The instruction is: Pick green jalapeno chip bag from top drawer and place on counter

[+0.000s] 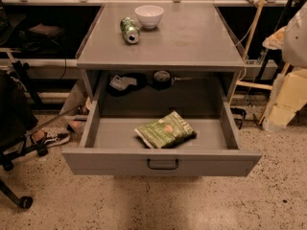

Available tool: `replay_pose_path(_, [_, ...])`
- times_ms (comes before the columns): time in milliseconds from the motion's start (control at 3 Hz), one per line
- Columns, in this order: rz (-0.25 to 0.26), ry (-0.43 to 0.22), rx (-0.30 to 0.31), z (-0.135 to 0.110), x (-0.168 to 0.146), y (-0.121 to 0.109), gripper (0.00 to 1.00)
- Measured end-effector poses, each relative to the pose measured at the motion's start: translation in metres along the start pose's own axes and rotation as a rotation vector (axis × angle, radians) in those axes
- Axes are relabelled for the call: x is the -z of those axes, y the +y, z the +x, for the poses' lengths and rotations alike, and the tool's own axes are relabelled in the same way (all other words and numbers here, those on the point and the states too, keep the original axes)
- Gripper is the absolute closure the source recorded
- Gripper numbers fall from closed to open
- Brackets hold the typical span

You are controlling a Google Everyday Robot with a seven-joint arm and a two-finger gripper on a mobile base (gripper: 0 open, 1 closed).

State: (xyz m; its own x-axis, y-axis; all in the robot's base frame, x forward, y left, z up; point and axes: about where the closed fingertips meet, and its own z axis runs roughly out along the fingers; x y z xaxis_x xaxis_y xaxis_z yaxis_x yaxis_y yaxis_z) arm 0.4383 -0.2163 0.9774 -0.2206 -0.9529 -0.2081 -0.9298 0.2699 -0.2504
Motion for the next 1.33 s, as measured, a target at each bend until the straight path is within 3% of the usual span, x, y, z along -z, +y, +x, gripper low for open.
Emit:
replay_pose_path(333, [0.002, -0.012, 0.01, -0.002, -0.003, -0.003, 0.0])
replay_pose_path(667, [-0.056, -0.051, 0.032, -0.008, -0.037, -0.019, 0.0])
replay_pose_path(1333, [-0.216, -0.127, 0.032, -0.034, -0.173, -0.061, 0.0])
